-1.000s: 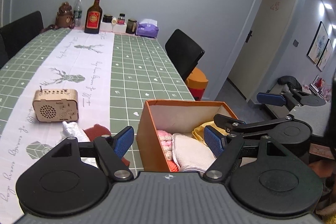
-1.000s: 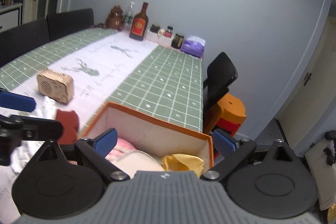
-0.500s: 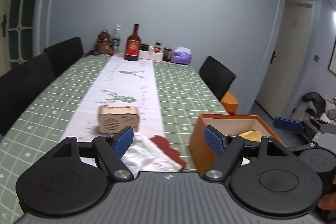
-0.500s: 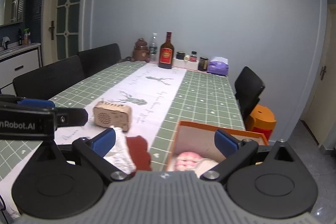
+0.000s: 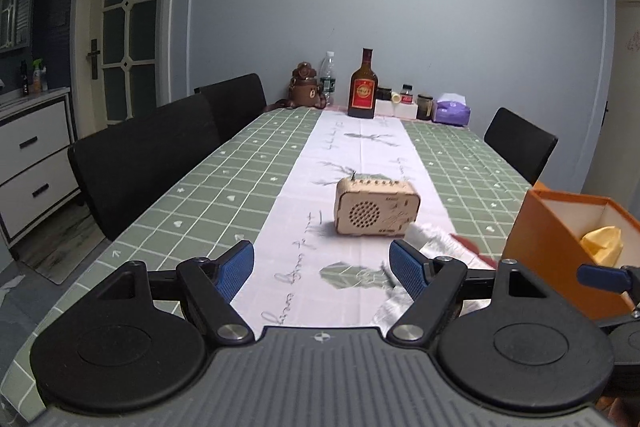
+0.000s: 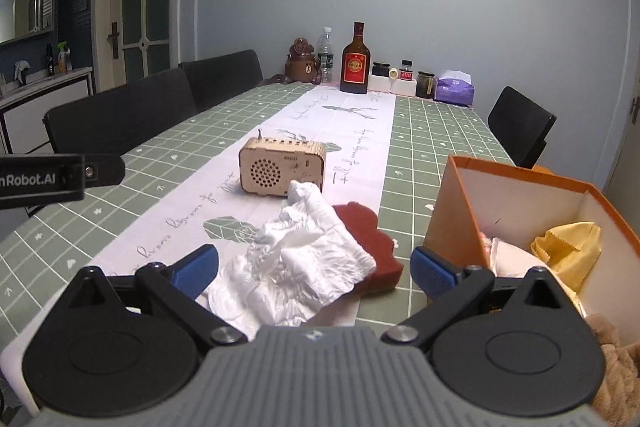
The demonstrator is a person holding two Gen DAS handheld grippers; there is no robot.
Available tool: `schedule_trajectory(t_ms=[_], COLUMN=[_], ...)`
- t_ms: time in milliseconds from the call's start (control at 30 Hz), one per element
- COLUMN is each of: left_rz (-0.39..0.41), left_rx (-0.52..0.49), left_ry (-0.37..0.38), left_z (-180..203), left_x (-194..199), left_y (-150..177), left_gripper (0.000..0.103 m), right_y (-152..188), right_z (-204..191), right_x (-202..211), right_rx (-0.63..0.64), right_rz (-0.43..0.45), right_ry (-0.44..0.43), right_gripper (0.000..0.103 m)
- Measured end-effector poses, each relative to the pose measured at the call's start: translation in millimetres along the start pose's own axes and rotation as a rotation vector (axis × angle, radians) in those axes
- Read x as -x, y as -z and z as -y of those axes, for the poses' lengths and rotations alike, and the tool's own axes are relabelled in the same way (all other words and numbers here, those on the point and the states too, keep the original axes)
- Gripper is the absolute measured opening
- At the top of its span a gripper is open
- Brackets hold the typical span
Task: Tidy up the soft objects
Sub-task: 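Move the right gripper back to the white plastic bag and grasp it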
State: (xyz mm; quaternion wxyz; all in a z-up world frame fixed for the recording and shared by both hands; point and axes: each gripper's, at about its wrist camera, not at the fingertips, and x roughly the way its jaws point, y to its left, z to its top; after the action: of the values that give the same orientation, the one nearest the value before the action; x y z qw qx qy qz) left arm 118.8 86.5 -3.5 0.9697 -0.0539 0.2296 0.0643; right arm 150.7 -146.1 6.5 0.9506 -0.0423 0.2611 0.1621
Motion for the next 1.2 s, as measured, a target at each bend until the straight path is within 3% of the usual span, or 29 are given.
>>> schedule_trajectory(t_ms=[200,400,500,833,933,1033,1200], left_rz=[-0.019,-0.044,-0.066,-0.110,-0.119,-0.131,-0.134], left_rx=[0.008,-0.039,-0.016,0.052,0.064,0.070,0.046], left_ry=[0.041,0.036,0.026,-0.015,-0.021,-0.022,-0.017], left_z=[-4,-7,-17,-51,-58,-63,-69], left_x=[-14,-20,-24,-29,-32,-34,-33], left_y=[27,46,50,51,51,52,55], left_gripper=[0.090,0.090,0.090,0.090,0.090,0.090,0.090], right_y=[15,22,19,7,1,-5,-5], right_z=[1,-10,-11,-15,-25,-31,-25], right_x=[-12,-27,-39,-82,-93,-114,-136], right_rx=[-0.019,0.093,0.128,0.014,0.085,0.171,0.176], right_rz=[-0.007,-0.032,-0.036,-0.067,-0.057,-0.109,-0.143], right_ry=[-0.039,-0.092,-0.116,0.011,0.047,0.075,0.090], right_gripper=[0.100,0.100,0.100,0.100,0.100,0.100,0.100])
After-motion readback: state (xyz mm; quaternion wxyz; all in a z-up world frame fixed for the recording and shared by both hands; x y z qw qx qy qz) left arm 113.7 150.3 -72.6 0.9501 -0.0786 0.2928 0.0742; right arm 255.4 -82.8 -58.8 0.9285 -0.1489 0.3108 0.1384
